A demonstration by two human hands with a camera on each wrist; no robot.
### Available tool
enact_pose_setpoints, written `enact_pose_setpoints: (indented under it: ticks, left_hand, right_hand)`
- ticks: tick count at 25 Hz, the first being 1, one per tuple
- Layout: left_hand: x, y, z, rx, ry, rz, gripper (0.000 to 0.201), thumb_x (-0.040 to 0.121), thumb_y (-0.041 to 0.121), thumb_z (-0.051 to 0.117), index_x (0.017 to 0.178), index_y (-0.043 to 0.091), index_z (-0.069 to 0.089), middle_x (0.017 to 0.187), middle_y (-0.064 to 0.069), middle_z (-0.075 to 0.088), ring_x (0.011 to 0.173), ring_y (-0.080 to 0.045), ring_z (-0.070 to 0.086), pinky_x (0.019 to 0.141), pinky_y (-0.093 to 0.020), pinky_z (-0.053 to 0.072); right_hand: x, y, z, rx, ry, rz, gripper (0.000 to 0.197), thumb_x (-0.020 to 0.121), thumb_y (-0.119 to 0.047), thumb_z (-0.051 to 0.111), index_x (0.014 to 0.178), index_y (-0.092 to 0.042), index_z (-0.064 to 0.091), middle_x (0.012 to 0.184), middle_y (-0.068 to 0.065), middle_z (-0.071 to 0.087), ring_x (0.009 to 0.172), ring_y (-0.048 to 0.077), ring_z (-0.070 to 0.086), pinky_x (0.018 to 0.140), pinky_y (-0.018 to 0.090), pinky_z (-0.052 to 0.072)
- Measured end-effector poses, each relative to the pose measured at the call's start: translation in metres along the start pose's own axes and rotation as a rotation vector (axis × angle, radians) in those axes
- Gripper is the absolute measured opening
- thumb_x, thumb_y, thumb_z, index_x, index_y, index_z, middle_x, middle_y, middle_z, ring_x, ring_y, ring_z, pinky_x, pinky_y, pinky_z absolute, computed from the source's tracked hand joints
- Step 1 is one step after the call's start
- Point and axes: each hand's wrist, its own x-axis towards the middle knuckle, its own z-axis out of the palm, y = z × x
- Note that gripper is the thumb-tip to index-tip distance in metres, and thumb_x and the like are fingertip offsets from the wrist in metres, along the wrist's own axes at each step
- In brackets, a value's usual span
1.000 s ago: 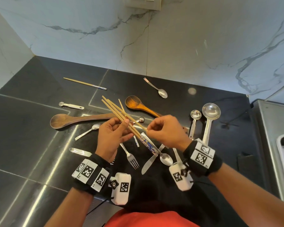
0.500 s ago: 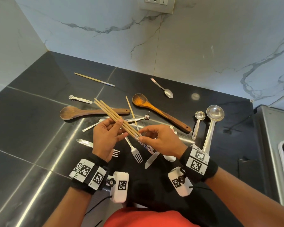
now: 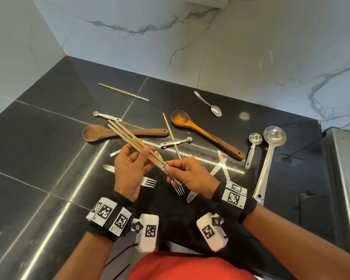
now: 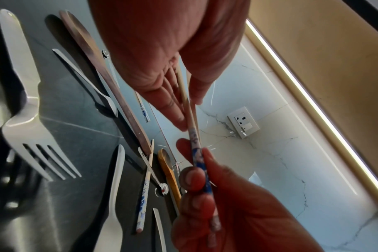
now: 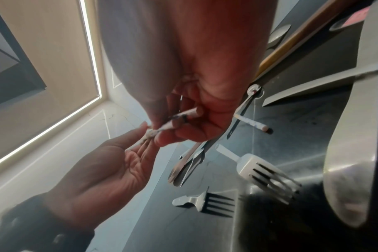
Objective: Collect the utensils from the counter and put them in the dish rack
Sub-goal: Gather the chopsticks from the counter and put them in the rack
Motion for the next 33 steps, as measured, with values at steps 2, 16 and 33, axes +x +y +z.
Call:
enact_pose_setpoints:
  ticks: [2, 16, 33]
  left_hand:
    - [0.003, 0.000, -0.005, -0.002, 0.012, 0.007, 0.019, 0.096, 0.009, 0.058, 0.114, 0.006, 0.058, 0.097, -0.011, 0.077, 0.091, -0.025, 0.076, 0.075, -0.039, 0.062]
    - [0.015, 0.009, -0.032, 0.048, 0.027, 0.005, 0.015, 0.094, 0.007, 0.060, 0.107, 0.014, 0.067, 0.098, -0.011, 0.077, 0.092, -0.027, 0.075, 0.078, -0.038, 0.063]
    - [0.016, 0.004, -0.003, 0.064, -0.084, -0.037, 0.015, 0.097, 0.009, 0.057, 0.110, 0.008, 0.064, 0.101, -0.013, 0.076, 0.091, -0.025, 0.076, 0.076, -0.037, 0.063]
  right_hand:
    - [0.003, -0.004, 0.006, -0.004, -0.027, 0.018, 0.028, 0.101, -0.019, 0.055, 0.125, -0.012, 0.066, 0.079, 0.003, 0.069, 0.063, 0.005, 0.063, 0.065, 0.015, 0.055]
    - [0.063, 0.017, -0.028, -1.000, 0.364, 0.228, 0.026, 0.083, -0.044, 0.072, 0.081, -0.018, 0.072, 0.086, 0.000, 0.070, 0.085, 0.018, 0.066, 0.076, 0.035, 0.055]
    - [-0.044, -0.060, -0.103, -0.431, 0.674, -0.113, 0.008, 0.087, -0.026, 0.073, 0.081, -0.022, 0.077, 0.073, 0.000, 0.074, 0.069, 0.016, 0.071, 0.064, 0.032, 0.060]
